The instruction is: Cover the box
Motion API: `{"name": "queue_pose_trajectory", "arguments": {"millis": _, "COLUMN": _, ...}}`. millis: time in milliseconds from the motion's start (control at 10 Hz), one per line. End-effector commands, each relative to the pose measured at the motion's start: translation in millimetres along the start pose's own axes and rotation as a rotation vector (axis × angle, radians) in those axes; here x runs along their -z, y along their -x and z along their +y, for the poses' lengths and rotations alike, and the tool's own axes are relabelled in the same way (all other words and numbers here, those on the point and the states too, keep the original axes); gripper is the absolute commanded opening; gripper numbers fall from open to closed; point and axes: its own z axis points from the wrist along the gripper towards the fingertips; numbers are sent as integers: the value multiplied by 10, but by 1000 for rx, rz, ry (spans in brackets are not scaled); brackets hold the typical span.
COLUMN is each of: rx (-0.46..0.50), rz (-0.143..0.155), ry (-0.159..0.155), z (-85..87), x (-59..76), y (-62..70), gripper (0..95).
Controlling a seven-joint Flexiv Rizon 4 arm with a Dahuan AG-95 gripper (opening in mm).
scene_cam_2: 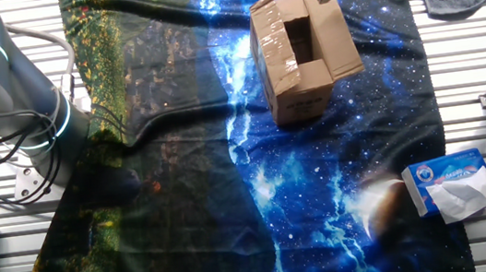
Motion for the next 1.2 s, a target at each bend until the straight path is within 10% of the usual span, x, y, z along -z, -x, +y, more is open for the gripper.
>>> {"name": "queue_pose_trajectory", "arguments": {"millis": 100, "rx": 17, "rz": 1, "ry": 7, "z": 0, "x": 2, "y": -2, "gripper": 0}}
{"name": "queue_pose_trajectory", "arguments": {"millis": 300, "rx": 21, "rz": 10, "ry": 2, "z": 0, "x": 2, "y": -2, "gripper": 0}}
{"name": "queue_pose_trajectory", "arguments": {"millis": 800, "rx": 20, "rz": -6, "ry": -15, "z": -6, "x": 60, "y": 586, "gripper": 0}}
{"name": "queue_pose_trajectory", "arguments": {"millis": 1200, "rx": 44, "rz": -22, "ry": -24, "z": -72, "x": -127, "y": 641, "gripper": 0}}
